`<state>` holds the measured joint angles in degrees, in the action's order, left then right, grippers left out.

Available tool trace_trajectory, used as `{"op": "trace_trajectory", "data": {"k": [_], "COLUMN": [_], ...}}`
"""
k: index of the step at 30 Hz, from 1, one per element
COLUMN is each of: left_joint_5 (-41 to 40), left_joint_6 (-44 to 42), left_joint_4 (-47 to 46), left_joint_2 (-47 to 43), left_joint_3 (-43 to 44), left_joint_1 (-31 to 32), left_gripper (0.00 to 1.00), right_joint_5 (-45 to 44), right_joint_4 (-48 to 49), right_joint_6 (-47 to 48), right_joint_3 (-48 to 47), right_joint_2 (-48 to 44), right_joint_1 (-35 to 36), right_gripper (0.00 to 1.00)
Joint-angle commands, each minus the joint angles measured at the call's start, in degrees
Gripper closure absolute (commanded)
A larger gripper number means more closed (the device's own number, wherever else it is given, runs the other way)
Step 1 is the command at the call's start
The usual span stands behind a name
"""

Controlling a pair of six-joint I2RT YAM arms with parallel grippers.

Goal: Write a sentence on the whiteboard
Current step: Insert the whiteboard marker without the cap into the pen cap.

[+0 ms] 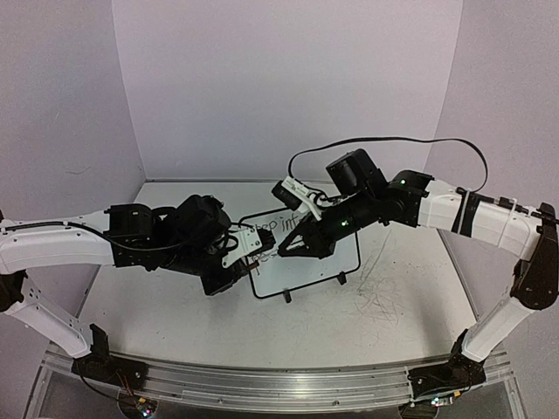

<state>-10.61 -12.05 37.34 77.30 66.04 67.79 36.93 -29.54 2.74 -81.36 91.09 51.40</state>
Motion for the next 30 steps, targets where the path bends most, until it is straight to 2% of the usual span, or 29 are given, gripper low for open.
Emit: {"op": "trace_trajectory", "data": {"k": [1, 20, 30], "left_joint_5": [-0.52, -1.63, -1.84], "left_joint_6": [-0.54, 0.66, 0.72], "left_joint_4": [-2.15, -2.07, -2.09], "left_joint_2": [-0.43, -2.28, -2.58], "left_joint_3": [1.38, -0.83, -0.81], "left_joint_1": [0.32, 0.33, 0.39], "left_gripper": [1.00, 1.00, 1.00], "right_joint_5": [-0.53, -3.11, -1.73], "right_joint_4": [2.12, 4.82, 5.09], "right_joint_6": [-0.19, -1.15, -1.27], "right_joint_3": [-0.64, 3.15, 4.38], "right_joint_2": [0.07, -5.26, -4.68], "right_joint_1": [-0.07, -0.08, -0.07], "right_gripper": [1.00, 1.00, 1.00]}}
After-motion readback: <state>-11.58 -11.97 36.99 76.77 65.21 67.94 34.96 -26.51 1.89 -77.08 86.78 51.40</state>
